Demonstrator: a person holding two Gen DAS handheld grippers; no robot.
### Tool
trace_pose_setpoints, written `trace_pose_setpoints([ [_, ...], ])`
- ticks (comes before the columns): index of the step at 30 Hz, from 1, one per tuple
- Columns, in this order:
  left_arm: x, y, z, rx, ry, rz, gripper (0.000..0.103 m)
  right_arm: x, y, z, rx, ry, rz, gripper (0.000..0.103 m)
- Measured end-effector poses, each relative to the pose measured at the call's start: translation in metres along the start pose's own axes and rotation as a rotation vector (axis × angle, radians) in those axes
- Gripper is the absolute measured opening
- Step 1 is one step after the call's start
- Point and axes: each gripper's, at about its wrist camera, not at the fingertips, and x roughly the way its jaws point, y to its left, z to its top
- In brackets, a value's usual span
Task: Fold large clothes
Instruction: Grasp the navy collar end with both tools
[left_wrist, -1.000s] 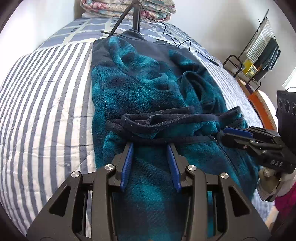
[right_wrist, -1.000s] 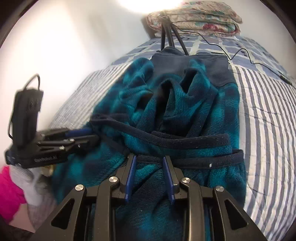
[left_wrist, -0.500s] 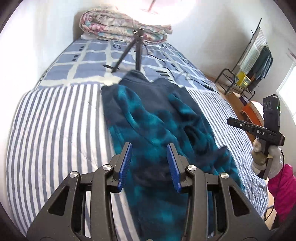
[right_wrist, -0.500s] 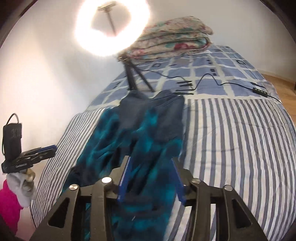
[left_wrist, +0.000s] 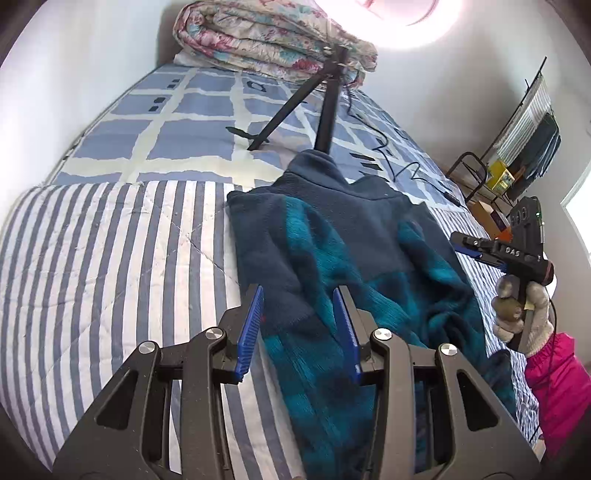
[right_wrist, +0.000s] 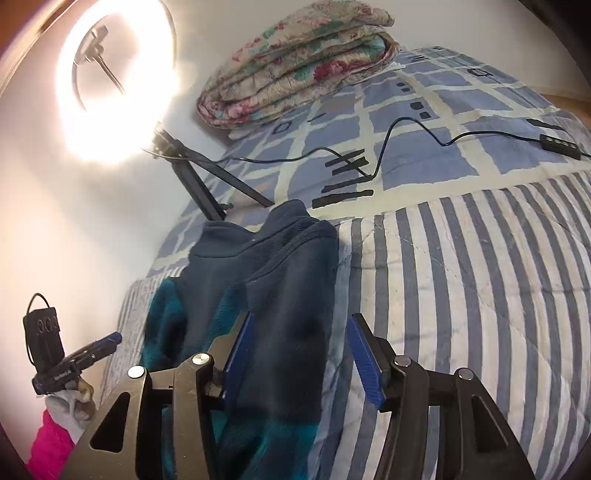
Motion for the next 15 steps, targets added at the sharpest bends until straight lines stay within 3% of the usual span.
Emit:
trace_pose_setpoints([
  [5,0.022,0.013,0.005,-0.016,0.010,-0.003,0.040,0.030,-0.016,0.011,0.046,0.021,0.061,0.035],
  [8,0.031,0.017,0.008,-0.019,0.015,-0.005,0.040,0.040,-0.018,0.016,0.035,0.031,0.067,0.006],
  [10,0.036,0.021,0.010,-0.031,0.013,-0.012,0.040,0.041,-0.013,0.019,-0.048,0.013,-0.026,0.004],
  [12,0.041,0.027,0.012,-0.061,0.017,-0.031,0.040,0.050,-0.022,0.021,-0.038,0.033,-0.105,0.002],
  [15,0.048,0.037,0.018,-0.119,0.033,-0.069,0.041,0.052,-0.023,0.021,-0.042,0.024,-0.079,0.003],
])
